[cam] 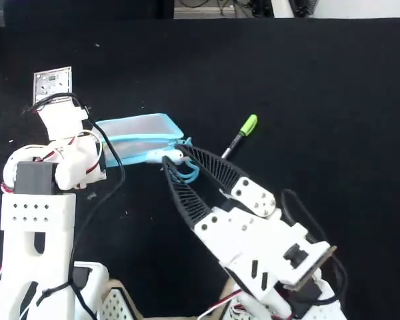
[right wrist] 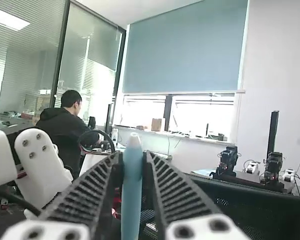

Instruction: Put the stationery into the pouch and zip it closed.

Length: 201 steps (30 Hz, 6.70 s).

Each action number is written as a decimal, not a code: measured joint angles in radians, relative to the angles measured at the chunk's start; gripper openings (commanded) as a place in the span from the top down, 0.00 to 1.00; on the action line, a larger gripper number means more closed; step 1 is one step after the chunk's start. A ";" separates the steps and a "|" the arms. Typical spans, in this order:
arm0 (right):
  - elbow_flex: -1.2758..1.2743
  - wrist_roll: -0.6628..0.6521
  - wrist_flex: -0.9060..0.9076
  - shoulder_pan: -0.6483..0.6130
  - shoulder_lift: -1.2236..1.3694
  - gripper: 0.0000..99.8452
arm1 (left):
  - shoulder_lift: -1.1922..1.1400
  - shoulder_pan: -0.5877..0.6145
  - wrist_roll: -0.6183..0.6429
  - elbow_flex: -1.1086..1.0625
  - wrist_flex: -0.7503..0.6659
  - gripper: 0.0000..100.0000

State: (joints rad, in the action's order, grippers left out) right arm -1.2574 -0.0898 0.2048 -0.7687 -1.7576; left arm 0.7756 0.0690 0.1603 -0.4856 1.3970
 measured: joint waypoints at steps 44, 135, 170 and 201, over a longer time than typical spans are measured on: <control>0.385 -0.083 0.499 0.061 0.474 0.88 | 0.000 0.000 0.000 0.000 0.000 0.97; 2.410 0.347 1.528 0.769 2.740 0.99 | 0.000 0.000 0.000 0.000 0.000 0.97; 0.666 0.298 0.793 0.203 0.488 0.99 | 0.000 0.000 0.000 0.000 0.000 0.97; -0.140 0.187 -0.333 0.112 0.425 0.99 | 0.000 -0.002 0.000 0.000 0.000 0.97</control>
State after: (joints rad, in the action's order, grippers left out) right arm -1.3970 0.0974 -0.1281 -0.6567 -1.3326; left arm 0.7756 0.0675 0.1603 -0.4856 1.3970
